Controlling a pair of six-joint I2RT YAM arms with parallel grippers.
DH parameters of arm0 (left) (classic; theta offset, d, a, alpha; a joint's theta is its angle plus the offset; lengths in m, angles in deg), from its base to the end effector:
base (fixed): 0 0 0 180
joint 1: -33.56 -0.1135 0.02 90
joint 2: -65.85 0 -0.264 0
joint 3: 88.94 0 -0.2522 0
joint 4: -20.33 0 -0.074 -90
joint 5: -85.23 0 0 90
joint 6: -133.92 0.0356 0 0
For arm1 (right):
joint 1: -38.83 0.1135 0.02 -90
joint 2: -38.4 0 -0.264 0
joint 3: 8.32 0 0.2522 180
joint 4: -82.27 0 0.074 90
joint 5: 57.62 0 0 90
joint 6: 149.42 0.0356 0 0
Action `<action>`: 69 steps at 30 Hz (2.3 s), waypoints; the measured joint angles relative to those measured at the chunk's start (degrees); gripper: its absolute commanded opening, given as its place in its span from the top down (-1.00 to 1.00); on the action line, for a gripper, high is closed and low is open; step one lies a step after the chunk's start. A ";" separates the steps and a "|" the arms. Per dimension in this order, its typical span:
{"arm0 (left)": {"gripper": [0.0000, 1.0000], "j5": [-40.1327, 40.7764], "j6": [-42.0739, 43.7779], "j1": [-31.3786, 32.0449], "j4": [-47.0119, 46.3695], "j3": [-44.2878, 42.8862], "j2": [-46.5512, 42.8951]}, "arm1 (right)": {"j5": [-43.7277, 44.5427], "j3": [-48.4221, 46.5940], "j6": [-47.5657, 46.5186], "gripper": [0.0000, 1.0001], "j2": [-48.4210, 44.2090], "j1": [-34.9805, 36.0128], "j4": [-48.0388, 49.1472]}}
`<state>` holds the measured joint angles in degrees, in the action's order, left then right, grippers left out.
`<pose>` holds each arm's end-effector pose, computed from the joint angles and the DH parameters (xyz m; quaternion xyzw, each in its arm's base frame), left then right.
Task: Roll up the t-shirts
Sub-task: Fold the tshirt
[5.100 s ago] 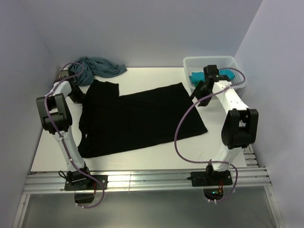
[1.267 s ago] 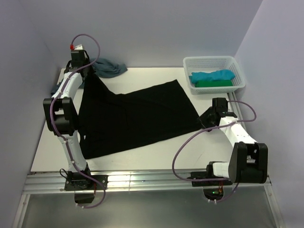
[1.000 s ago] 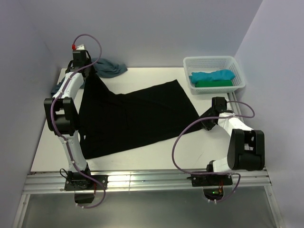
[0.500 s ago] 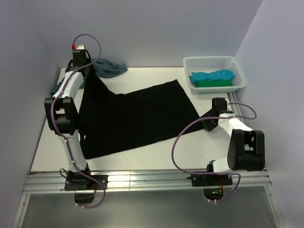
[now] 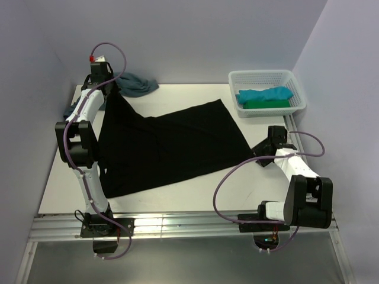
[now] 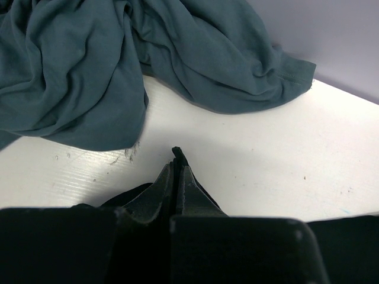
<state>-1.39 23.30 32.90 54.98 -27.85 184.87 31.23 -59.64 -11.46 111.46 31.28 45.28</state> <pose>0.4902 0.0077 0.2814 -0.1770 0.8679 -0.0546 0.4609 0.2323 -0.0301 0.1790 0.4460 0.8534 0.1021 0.2496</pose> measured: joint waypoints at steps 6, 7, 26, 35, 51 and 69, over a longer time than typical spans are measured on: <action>0.99 0.00 0.00 0.00 0.02 0.00 0.00 | -0.11 2.43 0.22 -0.06 1.36 -0.37 0.20; 0.99 0.00 0.00 0.00 0.00 0.00 0.00 | -0.24 2.43 0.28 -0.05 1.99 -0.37 0.68; 0.99 1.68 -0.02 0.00 1.27 -0.63 0.11 | -1.53 3.91 6.40 1.00 4.52 -0.46 4.20; 0.99 1.92 0.00 0.02 1.44 -2.32 1.18 | -2.84 13.22 10.05 1.00 -14.86 0.52 -11.32; 0.99 -1.05 1.31 1.62 0.79 6.43 0.79 | -1.44 11.04 16.15 1.00 -16.87 17.49 -29.73; 0.99 -2.73 1.77 2.67 2.60 -7.10 1.46 | 9.31 -10.64 6.34 -0.18 -5.62 11.58 -33.90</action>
<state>-4.12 25.07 35.56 57.58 -34.95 186.34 40.54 -70.29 -5.12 105.84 42.86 11.38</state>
